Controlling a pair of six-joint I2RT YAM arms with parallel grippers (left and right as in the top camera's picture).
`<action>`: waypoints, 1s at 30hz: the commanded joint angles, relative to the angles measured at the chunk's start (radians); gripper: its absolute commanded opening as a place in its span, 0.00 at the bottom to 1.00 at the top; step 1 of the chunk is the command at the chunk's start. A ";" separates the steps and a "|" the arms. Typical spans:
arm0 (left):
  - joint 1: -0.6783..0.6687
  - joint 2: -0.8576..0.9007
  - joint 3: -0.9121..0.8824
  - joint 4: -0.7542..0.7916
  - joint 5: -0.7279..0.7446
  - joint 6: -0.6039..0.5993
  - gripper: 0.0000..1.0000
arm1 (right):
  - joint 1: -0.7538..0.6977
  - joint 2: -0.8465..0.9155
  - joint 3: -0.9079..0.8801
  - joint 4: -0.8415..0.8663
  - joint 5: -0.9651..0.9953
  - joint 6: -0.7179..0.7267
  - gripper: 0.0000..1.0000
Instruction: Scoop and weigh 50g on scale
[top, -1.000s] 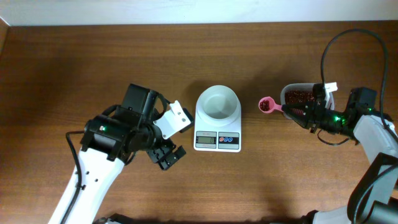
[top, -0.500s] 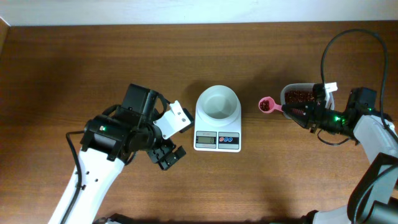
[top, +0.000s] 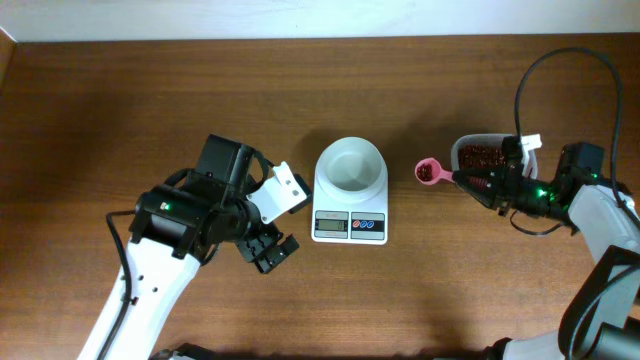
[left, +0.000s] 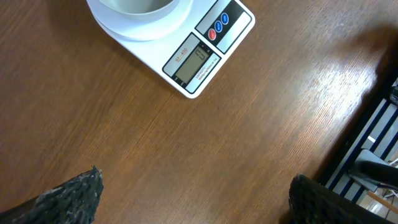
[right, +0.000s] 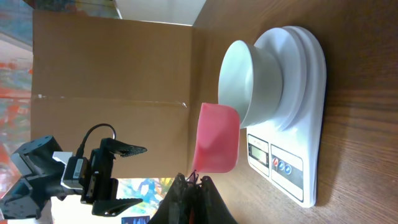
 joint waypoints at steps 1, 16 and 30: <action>0.003 -0.006 -0.009 0.002 0.022 0.016 0.99 | 0.007 0.010 -0.009 -0.010 -0.006 -0.031 0.04; 0.003 -0.006 -0.009 0.002 0.022 0.016 0.99 | 0.007 0.010 -0.009 0.010 -0.006 -0.074 0.04; 0.003 -0.006 -0.009 0.002 0.022 0.016 0.99 | 0.245 0.010 -0.009 0.439 0.108 0.333 0.04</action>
